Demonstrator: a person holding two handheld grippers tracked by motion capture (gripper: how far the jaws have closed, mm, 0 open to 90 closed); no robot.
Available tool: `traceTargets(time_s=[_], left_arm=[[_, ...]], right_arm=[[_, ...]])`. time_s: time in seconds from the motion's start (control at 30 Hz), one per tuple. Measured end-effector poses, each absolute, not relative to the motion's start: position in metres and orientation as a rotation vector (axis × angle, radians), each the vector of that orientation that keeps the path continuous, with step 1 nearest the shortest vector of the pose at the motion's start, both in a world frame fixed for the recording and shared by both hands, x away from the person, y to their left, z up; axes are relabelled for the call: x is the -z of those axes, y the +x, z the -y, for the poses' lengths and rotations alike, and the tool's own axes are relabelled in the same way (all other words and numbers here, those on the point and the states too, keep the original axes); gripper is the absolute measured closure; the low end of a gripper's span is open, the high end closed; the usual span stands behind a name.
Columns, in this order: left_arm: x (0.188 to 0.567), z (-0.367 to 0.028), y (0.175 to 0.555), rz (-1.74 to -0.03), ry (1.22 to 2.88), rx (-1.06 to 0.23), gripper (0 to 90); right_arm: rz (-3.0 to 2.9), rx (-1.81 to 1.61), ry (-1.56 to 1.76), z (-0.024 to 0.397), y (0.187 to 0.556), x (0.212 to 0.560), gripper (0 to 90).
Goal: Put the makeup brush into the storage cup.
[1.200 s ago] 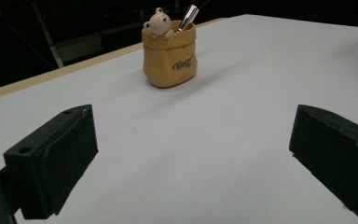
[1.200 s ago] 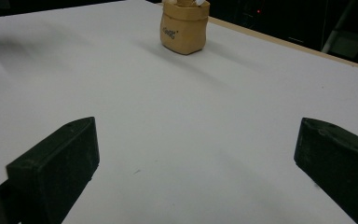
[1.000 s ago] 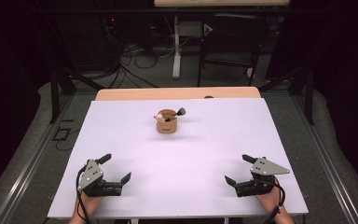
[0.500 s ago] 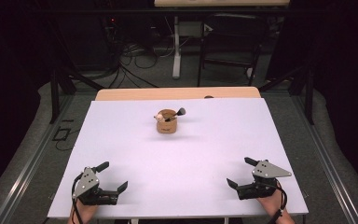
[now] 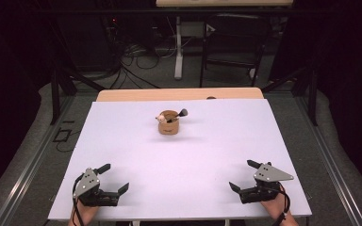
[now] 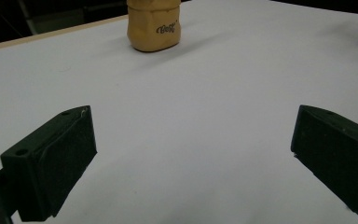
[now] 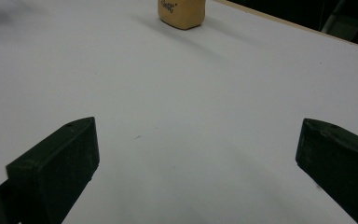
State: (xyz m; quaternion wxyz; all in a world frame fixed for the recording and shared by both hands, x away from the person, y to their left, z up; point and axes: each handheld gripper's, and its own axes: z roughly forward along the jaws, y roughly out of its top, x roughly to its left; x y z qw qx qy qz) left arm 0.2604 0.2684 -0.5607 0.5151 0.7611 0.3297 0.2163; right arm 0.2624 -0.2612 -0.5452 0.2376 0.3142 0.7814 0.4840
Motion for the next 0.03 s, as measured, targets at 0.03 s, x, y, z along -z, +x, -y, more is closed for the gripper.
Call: traceTargets(time_s=[0.03], left_arm=[[0.5610, -0.2691, 0.2613, -0.792, 1.830, -0.520, 0.1]], right_arm=[[-2.158, -1.310, 0.866, 0.2618, 0.2629, 0.5453, 0.0]])
